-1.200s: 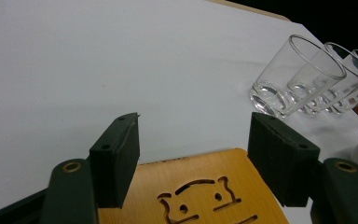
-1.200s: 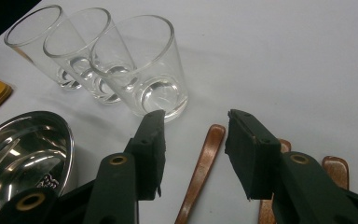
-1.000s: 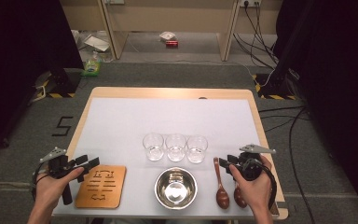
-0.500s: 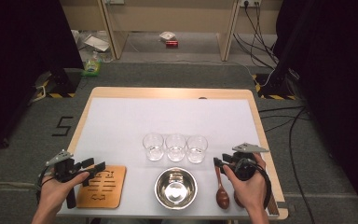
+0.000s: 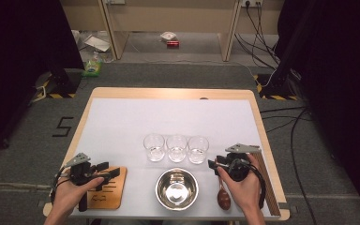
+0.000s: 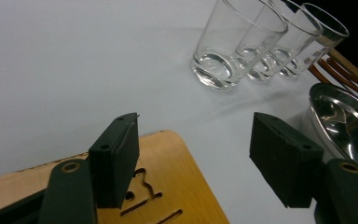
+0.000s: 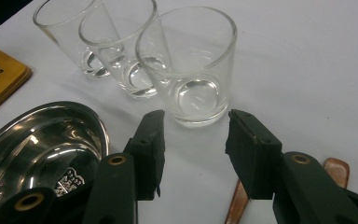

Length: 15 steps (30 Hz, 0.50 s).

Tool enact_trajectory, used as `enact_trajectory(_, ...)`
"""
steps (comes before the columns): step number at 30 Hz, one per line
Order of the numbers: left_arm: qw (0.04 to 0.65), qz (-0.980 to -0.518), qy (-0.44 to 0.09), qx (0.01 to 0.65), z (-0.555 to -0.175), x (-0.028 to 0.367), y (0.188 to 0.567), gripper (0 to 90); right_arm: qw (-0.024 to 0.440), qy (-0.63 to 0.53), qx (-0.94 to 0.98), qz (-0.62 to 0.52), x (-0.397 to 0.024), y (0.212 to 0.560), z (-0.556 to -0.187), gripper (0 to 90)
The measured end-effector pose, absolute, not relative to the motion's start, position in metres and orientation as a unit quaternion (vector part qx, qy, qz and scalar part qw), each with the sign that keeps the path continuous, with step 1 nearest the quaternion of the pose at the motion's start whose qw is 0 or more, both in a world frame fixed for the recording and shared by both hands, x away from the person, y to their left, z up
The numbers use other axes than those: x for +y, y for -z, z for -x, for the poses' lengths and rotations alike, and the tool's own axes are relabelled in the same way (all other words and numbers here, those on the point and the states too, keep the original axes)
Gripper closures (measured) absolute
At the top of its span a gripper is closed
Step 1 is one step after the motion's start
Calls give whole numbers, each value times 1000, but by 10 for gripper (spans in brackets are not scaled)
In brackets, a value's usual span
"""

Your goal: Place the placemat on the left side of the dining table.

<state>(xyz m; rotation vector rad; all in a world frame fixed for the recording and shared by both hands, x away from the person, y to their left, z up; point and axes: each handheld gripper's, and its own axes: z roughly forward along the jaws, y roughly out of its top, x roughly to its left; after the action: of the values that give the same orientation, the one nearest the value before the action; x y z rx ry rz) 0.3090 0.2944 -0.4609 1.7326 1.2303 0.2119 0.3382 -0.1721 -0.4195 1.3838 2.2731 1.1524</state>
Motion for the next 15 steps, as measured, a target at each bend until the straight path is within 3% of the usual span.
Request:
enact_trajectory(7, 486, -722, -77, 486, -309, 280, 457, 323, 118, -393, 784, -465, -166, 419, -337, 566)
enact_trajectory(15, 465, -725, -103, 497, -308, 288, 457, 322, 103, -395, 799, -442, -146, 421, -334, 567)
